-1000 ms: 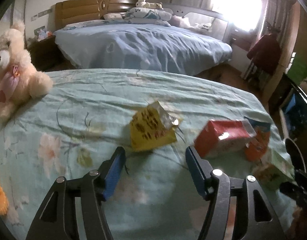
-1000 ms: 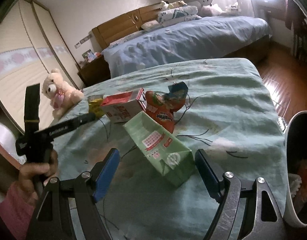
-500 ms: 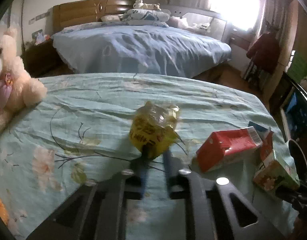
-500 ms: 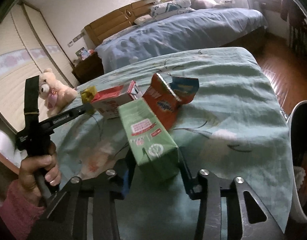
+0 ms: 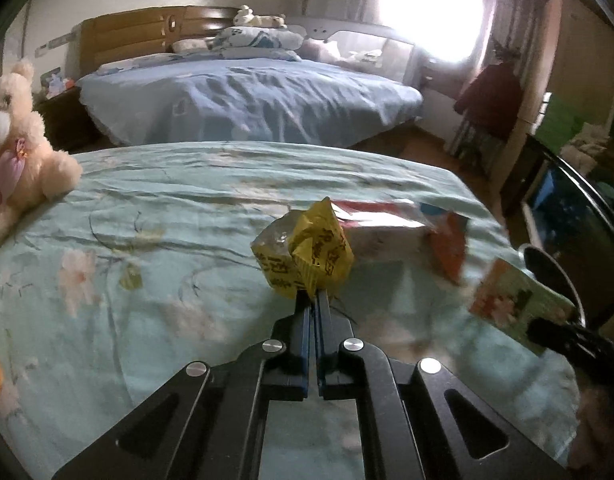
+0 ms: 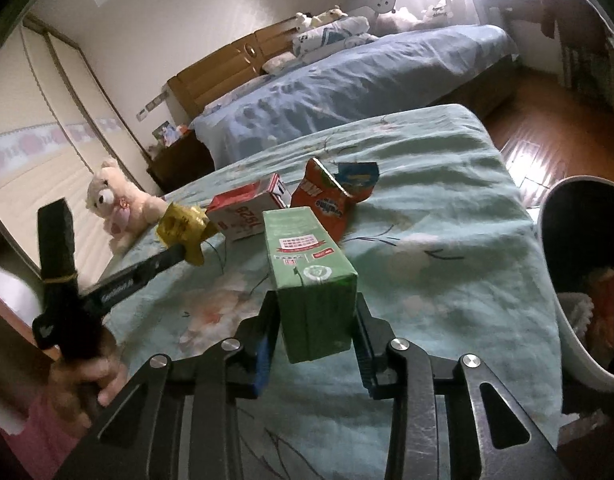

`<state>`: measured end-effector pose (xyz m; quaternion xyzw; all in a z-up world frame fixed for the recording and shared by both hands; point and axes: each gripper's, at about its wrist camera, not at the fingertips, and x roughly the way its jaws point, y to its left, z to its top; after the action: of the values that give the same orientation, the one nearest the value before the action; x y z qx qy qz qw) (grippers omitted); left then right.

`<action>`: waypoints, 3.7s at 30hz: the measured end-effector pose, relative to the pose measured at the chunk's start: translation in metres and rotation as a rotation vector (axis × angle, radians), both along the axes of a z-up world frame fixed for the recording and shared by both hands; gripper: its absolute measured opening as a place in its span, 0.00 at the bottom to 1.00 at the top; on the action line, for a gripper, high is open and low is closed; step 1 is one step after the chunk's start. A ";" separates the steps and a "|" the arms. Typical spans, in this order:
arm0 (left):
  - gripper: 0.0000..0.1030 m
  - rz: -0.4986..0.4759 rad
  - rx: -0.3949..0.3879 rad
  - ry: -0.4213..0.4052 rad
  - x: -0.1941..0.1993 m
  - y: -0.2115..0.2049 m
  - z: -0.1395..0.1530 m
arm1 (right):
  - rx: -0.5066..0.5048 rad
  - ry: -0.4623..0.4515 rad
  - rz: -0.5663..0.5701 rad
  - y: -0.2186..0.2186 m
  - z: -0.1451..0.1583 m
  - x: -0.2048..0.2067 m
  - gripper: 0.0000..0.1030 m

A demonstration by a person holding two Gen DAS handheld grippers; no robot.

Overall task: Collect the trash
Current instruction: 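Grasp the yellow crumpled snack bag with the left tool while the right tool grasps the green juice carton, then carry the yellow bag and green carton over the bin with both tools, then lower both items into the bin and open both tools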

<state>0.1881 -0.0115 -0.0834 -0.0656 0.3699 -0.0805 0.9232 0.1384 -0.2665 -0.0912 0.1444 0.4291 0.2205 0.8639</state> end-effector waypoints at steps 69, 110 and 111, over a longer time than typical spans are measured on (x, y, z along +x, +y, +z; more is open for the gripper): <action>0.01 -0.491 0.016 0.003 0.007 -0.239 0.015 | -0.006 -0.018 -0.431 -0.197 -0.004 -0.040 0.30; 0.01 -0.537 0.054 0.040 0.045 -0.300 0.002 | -0.054 0.028 -0.478 -0.224 -0.013 -0.005 0.31; 0.01 -0.539 0.054 0.041 0.045 -0.300 0.001 | -0.056 0.030 -0.478 -0.224 -0.013 -0.005 0.31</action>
<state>0.2335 -0.3112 -0.0827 0.0584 0.3948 -0.3119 0.8622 0.1339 -0.4909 -0.1038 0.2213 0.4014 -0.0045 0.8888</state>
